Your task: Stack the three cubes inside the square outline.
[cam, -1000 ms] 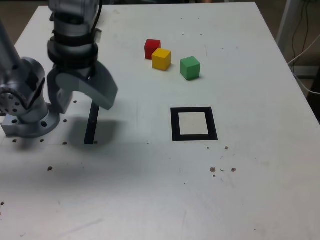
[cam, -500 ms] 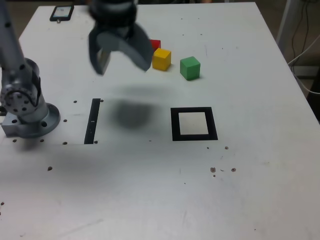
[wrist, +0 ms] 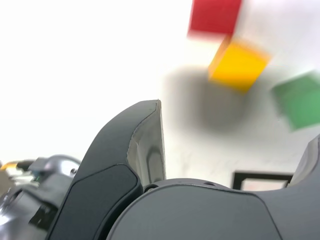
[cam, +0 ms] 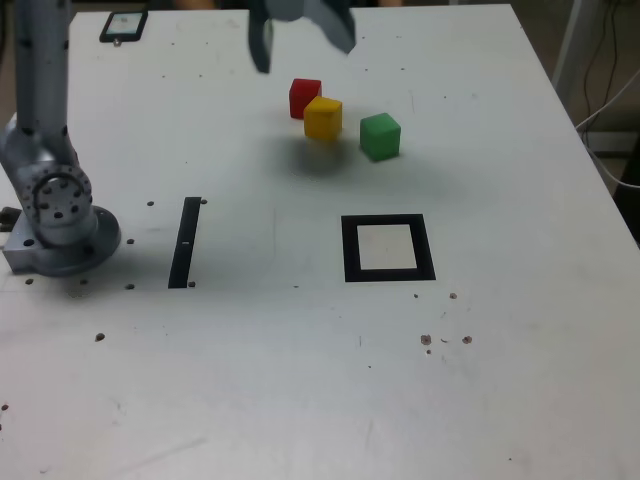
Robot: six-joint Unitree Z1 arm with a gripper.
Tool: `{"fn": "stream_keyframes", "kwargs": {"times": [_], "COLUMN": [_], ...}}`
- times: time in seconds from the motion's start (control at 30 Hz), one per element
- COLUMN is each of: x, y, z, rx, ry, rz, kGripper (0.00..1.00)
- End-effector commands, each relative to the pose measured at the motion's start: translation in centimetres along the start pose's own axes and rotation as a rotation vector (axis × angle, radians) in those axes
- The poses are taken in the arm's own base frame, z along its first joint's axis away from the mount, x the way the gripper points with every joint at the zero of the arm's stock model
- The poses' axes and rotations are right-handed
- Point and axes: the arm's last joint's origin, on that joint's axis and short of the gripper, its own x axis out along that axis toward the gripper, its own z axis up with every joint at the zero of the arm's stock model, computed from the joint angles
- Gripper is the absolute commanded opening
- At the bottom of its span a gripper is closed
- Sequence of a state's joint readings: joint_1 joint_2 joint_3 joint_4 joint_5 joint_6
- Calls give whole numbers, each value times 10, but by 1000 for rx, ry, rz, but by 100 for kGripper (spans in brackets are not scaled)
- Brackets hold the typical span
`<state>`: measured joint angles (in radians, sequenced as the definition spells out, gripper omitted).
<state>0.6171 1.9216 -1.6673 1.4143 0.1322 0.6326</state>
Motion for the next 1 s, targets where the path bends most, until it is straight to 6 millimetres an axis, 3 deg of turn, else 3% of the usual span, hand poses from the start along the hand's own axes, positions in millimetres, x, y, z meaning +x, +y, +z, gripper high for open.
{"fn": "stream_keyframes", "kwargs": {"times": [0.0,0.17,0.53,0.97], "x": [11,29,70,95], "y": [15,30,42,55], "z": [-2,-1,15,24], "rx": [-18,-34,-28,-18], "ry": [29,74,101,121], "rz": [-29,-47,-14,-26], "kGripper": [98,96,95,93]}}
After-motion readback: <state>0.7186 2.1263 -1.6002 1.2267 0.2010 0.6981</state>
